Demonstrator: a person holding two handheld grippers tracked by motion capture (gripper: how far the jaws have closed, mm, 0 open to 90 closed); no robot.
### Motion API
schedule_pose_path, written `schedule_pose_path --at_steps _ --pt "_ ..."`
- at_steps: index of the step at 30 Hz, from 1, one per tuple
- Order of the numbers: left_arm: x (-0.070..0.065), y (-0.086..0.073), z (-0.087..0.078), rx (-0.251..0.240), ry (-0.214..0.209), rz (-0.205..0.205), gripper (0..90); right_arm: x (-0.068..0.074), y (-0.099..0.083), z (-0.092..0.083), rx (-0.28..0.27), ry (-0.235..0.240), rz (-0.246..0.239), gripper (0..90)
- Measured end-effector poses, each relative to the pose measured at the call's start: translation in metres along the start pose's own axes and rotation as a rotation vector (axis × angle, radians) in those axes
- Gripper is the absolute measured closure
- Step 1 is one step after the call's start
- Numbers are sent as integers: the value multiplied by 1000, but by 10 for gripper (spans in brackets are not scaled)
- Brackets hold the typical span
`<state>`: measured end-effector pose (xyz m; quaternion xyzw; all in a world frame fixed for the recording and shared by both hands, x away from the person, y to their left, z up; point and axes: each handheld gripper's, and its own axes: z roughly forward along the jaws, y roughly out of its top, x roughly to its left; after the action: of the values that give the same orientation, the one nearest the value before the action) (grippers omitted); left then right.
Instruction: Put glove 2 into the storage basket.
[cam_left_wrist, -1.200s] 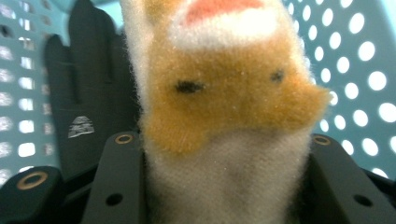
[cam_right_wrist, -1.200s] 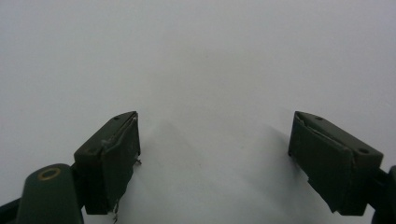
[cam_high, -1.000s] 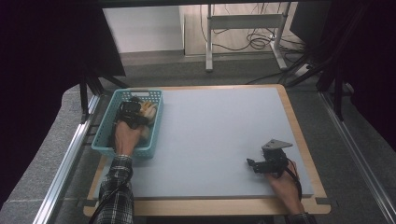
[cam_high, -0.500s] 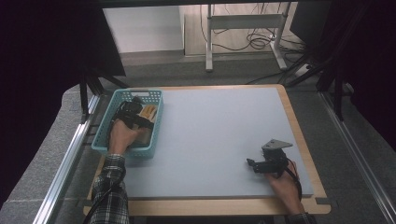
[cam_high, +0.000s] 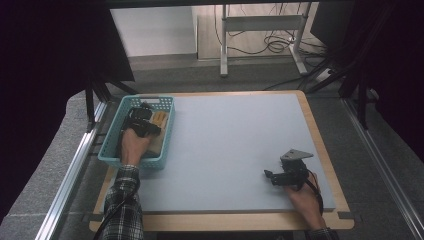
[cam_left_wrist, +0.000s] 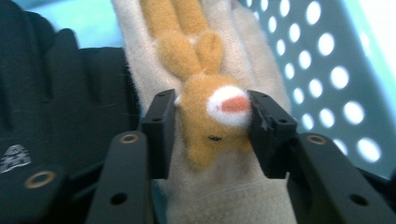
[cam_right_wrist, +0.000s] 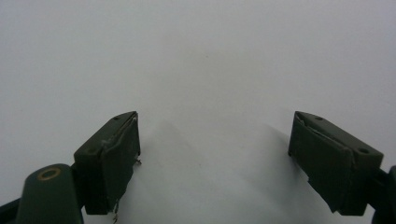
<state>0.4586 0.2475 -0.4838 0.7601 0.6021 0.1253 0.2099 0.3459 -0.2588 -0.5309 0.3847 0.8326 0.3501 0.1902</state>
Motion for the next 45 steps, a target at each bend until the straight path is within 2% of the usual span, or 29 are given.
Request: schedule_pose_path --at_steps 3,4,5,6,7,9,12,14,17,23,26,32,39,45 --pt "-2 3 -1 -3 -7 1 629 0 0 0 0 0 0 163" --pt "-3 4 -3 -9 -21 -6 637 0 0 0 0 0 0 163" --pt "-3 5 -5 -23 -56 -17 640 0 0 0 0 0 -1 163" --pt "-5 6 -10 -51 -112 -40 639 0 0 0 0 0 0 163" --pt "-6 7 -12 -55 -120 -42 639 0 0 0 0 0 0 163" --pt "-9 7 -11 -43 -98 -32 634 0 0 0 0 0 0 163" --pt "-7 5 -3 3 -47 -21 614 0 0 0 0 0 -1 163" --pt "-6 3 1 14 -46 -19 591 0 0 0 0 0 -1 163" --pt "-3 0 4 -5 -64 -24 544 0 0 0 0 0 0 164" --pt "1 -1 -6 -49 -28 -2 345 0 0 0 0 0 0 163" --pt "4 -2 -10 -75 -13 -15 272 0 0 0 0 0 0 163" --pt "7 -7 -15 -103 -15 -23 148 0 0 0 0 0 -1 163" --pt "11 -15 -24 -149 -39 -3 84 0 0 0 0 0 -1 163" --pt "15 -22 -32 -184 -54 -12 59 0 0 0 0 0 -1 163"
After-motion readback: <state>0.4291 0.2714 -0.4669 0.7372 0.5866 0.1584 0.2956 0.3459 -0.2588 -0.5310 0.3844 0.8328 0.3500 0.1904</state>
